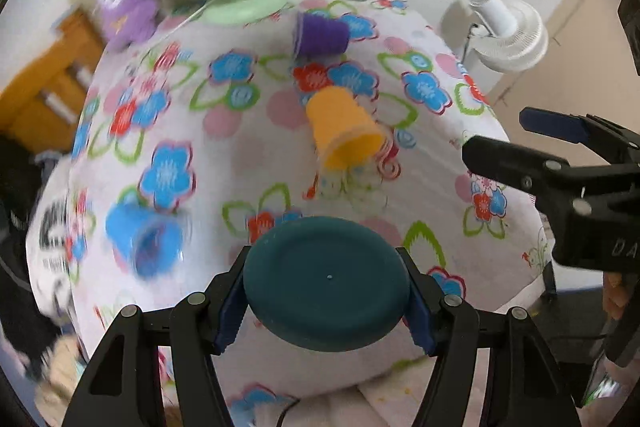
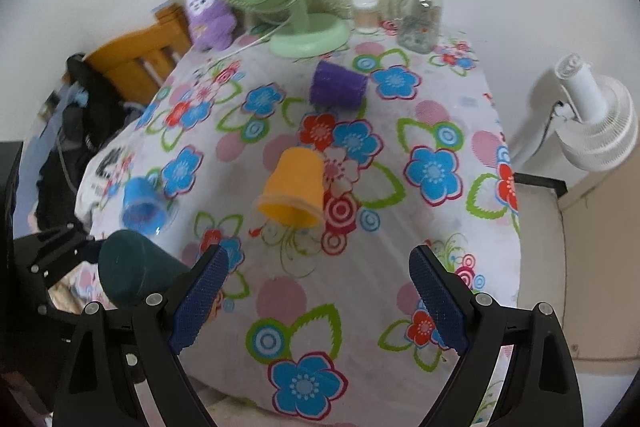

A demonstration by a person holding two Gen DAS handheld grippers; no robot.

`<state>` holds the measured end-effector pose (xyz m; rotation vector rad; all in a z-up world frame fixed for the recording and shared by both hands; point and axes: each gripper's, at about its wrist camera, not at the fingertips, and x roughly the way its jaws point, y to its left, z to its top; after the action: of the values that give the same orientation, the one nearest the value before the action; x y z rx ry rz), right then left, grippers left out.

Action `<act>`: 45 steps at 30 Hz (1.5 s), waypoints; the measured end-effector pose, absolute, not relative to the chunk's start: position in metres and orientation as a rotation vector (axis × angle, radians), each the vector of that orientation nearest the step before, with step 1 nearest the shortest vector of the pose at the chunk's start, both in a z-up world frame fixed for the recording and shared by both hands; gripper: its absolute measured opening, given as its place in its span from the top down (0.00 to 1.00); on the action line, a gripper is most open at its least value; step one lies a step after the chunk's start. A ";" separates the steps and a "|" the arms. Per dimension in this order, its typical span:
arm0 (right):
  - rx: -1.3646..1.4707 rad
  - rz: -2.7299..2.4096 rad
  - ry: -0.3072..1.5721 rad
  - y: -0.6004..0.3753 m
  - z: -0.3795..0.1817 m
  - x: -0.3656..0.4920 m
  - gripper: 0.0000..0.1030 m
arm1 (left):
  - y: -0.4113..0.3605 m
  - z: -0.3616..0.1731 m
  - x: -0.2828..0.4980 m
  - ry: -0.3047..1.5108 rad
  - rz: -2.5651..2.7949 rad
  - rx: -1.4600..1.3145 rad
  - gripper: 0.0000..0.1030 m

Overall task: Flip cup upside down
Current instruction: 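Lift the teal cup with the left tool and rotate it bottom up, then grasp the teal cup with the right tool while the left tool releases it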

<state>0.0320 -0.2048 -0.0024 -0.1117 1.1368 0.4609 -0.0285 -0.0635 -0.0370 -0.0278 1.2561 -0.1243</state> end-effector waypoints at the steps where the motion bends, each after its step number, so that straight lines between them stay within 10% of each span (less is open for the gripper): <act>1: -0.118 0.473 1.137 -0.203 -0.003 0.031 0.09 | -0.064 -0.038 -0.033 1.264 -0.119 -0.038 0.33; 30: -0.160 0.401 1.246 -0.195 -0.046 0.071 0.09 | -0.042 -0.139 0.064 1.395 -0.069 -0.156 0.35; 35: -0.146 0.386 1.257 -0.176 -0.051 0.075 0.09 | -0.039 -0.138 0.059 1.400 -0.137 -0.121 0.12; 45: -0.036 0.303 1.279 -0.128 -0.045 0.052 0.09 | -0.003 -0.100 0.024 1.378 -0.260 0.065 0.06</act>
<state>0.0521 -0.1281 -0.0453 -0.0362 1.2791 0.3030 0.0242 -0.0032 -0.1005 0.0648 1.3781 -0.2602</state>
